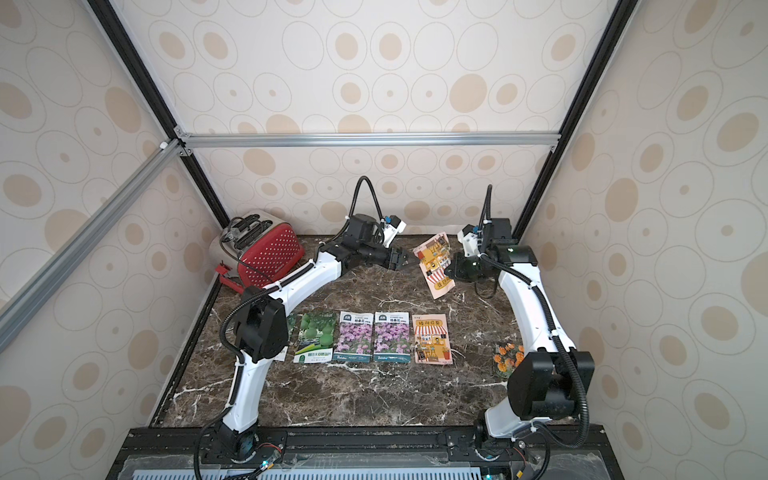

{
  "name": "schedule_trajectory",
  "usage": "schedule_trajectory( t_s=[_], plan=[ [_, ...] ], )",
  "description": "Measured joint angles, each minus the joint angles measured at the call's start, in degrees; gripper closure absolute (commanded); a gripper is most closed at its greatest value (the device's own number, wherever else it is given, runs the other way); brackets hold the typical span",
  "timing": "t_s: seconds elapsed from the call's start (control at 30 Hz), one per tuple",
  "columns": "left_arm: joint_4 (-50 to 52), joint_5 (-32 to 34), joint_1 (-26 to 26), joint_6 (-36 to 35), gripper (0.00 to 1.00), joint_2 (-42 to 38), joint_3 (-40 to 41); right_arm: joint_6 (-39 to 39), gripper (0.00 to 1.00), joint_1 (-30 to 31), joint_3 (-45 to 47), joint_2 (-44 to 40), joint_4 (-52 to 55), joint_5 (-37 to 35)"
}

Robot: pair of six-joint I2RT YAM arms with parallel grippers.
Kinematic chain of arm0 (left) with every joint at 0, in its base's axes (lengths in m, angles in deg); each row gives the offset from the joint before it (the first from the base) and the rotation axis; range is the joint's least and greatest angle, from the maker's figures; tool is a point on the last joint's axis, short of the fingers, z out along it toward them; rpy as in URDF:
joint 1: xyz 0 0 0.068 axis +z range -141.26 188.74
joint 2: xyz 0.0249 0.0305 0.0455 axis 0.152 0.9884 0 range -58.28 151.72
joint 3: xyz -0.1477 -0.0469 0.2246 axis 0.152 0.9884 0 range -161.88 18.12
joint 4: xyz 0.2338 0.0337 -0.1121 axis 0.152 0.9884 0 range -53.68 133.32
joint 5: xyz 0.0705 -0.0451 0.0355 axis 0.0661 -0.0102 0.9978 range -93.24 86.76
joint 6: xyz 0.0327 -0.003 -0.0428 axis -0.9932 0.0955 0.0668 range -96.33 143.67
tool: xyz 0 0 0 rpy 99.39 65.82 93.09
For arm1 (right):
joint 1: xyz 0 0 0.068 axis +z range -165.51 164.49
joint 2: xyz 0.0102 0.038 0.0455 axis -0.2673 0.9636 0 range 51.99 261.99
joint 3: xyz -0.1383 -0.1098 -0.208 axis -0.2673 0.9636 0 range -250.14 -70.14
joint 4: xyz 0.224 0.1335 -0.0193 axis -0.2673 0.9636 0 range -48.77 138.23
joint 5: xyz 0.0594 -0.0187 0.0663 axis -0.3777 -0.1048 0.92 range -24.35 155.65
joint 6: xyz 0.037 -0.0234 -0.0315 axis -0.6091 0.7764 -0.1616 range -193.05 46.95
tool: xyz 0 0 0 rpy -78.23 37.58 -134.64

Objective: Arrange the seed packets in a row
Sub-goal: Place the seed packet at the center of the board.

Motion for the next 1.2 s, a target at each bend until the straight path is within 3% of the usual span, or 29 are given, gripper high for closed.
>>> schedule_trajectory(
  t_s=[0.37, 0.5, 0.57, 0.67, 0.73, 0.83, 0.9, 1.07, 1.1, 1.2],
  plan=[
    [-0.8, -6.1, 0.4, -3.6, 0.29, 0.6, -3.3, 0.4, 1.00, 1.7, 0.0, 0.0, 0.4, 2.9],
    [-2.0, -6.8, 0.3, -3.7, 0.35, 1.5, -3.6, 0.4, 1.00, 3.0, 0.0, 0.0, 0.5, 3.1],
    [-2.0, -6.9, 0.3, -3.6, 0.47, 1.9, -3.6, 0.5, 1.00, 3.7, 0.0, 0.0, 0.7, 3.1],
    [-2.2, -6.5, 0.2, -3.7, 0.84, 2.1, -3.6, 0.6, 1.00, 4.3, -0.1, 0.0, 1.2, 3.0],
    [-3.0, -6.3, 0.3, -3.4, 1.00, 2.1, -3.6, 0.6, 1.00, 4.3, -0.1, -0.1, 1.6, 2.7],
    [-4.3, -6.2, 0.2, -3.2, 1.00, 2.1, -3.4, 0.6, 0.99, 4.3, -0.1, -0.2, 1.4, 1.8],
    [-4.8, -6.3, 0.1, -2.8, 1.00, 2.1, -3.1, 0.5, 0.79, 4.3, -0.1, -0.5, 1.4, 1.0],
    [-6.0, -3.7, 0.0, 0.3, 1.00, -0.5, -0.3, -0.5, 0.05, 4.5, 0.2, -3.7, 0.2, -5.2],
    [-6.3, -2.6, 0.0, 1.5, 1.00, -1.3, 0.5, -1.4, 0.00, 4.5, 0.7, -4.9, -0.7, -6.8],
    [-9.3, 1.5, 0.0, 8.2, 1.00, -5.0, 3.7, -5.9, 0.00, 4.3, 3.0, -9.8, -4.7, -10.7]
  ],
)
